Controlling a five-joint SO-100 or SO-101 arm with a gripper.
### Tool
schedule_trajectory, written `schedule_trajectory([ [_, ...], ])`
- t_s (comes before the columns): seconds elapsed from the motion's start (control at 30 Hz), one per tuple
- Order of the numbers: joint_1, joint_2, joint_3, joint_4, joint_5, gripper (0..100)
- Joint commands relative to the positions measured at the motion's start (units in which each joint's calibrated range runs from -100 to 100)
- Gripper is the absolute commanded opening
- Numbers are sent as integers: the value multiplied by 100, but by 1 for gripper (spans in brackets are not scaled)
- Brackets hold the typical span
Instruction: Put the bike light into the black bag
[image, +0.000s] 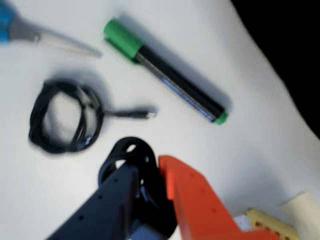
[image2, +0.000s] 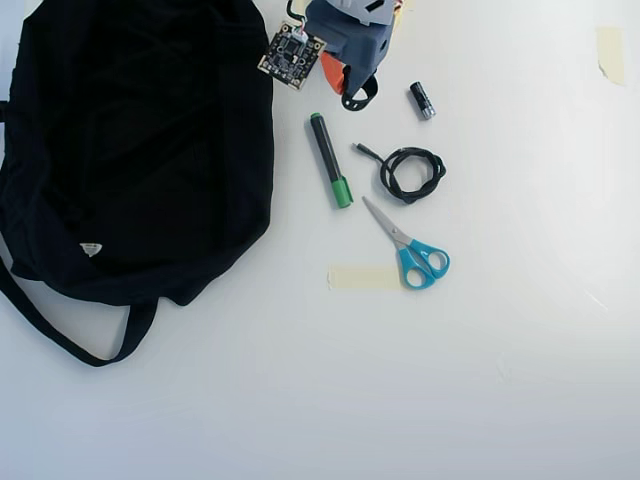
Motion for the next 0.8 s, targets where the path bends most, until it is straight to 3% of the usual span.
schedule_trajectory([
  [0.0, 770, -36, 133, -372, -123, 2],
  [0.53, 3208, -28, 600, -1879, -55, 2],
  [0.77, 4338, 653, 537, -2387, 411, 2],
])
